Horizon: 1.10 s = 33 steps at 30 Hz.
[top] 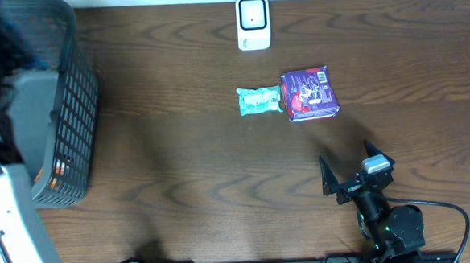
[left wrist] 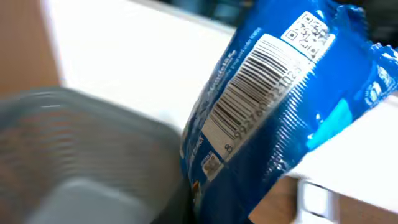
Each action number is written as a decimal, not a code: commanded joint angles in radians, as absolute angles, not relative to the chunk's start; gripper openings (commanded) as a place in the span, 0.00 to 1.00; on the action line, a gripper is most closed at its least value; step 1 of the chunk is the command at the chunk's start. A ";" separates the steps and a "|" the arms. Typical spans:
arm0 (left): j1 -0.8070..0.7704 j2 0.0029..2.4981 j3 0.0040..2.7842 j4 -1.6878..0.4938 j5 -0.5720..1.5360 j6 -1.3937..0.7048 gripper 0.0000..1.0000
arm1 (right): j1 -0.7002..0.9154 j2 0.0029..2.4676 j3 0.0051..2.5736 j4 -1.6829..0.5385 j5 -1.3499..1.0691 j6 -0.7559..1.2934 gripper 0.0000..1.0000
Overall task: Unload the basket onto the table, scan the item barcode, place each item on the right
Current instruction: 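Reach into the basket and grasp the blue snack bar with left gripper, then carry the blue bar out and drop it left of the green pack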
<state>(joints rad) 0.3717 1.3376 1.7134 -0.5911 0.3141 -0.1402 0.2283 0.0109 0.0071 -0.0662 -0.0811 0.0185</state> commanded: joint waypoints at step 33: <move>-0.429 2.123 1.725 -0.825 0.025 -0.672 0.10 | 0.222 0.006 0.006 -0.070 -0.080 0.032 0.99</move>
<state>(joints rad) -0.4091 2.0560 1.7134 -0.8265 0.0486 -0.5808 0.2283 0.0109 0.0071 -0.0662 -0.0811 0.0185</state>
